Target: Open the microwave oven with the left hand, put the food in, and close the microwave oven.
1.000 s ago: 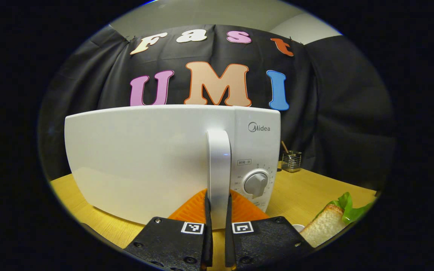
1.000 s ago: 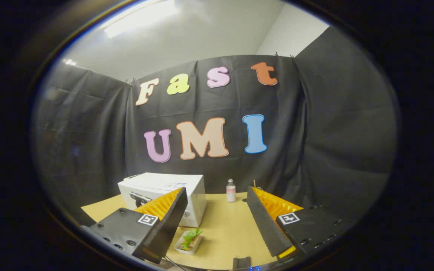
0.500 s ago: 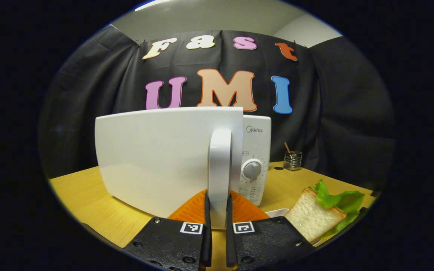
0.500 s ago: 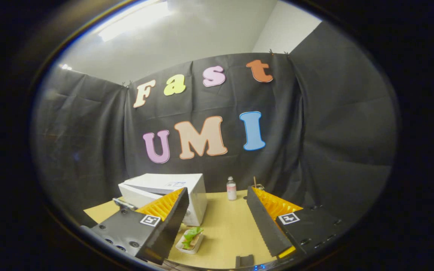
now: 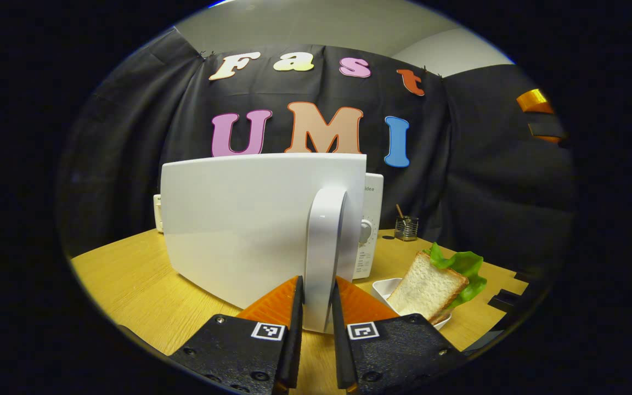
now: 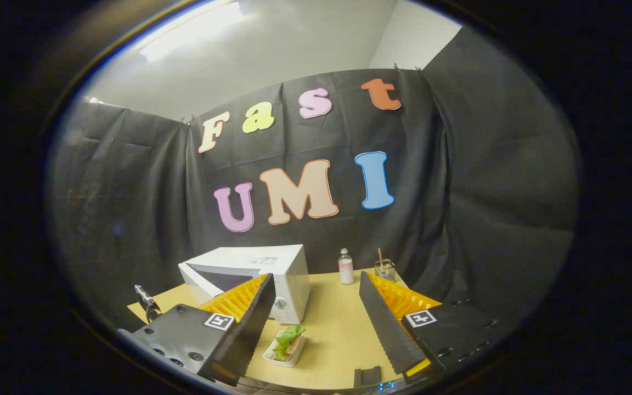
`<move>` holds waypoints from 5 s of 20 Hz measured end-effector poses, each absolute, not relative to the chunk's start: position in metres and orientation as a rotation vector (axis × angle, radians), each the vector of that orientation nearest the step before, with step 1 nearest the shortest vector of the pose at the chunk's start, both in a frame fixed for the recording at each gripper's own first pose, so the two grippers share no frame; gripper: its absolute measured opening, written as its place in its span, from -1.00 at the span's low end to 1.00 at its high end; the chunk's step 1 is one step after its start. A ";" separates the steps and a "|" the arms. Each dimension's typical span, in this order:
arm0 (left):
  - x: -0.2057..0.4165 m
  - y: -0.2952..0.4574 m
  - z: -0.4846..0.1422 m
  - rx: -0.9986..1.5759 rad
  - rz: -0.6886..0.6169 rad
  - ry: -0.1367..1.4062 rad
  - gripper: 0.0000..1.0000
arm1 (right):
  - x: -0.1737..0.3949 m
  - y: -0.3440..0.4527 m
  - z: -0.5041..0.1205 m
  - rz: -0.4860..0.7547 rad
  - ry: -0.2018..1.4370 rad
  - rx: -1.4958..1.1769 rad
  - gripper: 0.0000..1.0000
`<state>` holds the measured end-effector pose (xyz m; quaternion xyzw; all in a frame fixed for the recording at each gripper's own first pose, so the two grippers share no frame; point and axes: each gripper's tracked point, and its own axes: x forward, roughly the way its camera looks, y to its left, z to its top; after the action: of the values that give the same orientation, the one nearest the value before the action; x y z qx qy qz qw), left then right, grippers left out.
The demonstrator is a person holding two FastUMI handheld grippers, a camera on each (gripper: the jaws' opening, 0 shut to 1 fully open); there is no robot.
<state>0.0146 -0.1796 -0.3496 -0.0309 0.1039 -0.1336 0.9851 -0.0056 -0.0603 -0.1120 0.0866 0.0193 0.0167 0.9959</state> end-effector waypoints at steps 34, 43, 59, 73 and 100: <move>-0.117 0.095 -0.302 -0.043 0.200 0.185 0.99 | 0.018 0.102 -0.176 0.299 0.189 0.193 0.93; -0.144 0.185 -0.265 -0.004 0.514 0.182 0.92 | 0.051 0.091 -0.211 0.235 0.293 0.179 0.83; -0.112 0.219 -0.207 0.041 0.515 0.056 0.87 | 0.084 0.048 -0.353 0.174 0.847 0.279 0.96; -0.086 0.218 -0.218 0.013 0.480 0.048 0.92 | 0.092 0.060 -0.408 0.104 0.957 0.263 -0.13; -0.089 0.220 -0.209 0.036 0.465 0.030 0.92 | 0.101 0.268 -0.295 0.302 0.265 0.413 -0.36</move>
<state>-0.0894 0.2204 -0.2089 0.0181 0.0148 0.2303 0.9728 0.1006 0.2678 -0.2948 0.2036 0.1304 0.1490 0.9588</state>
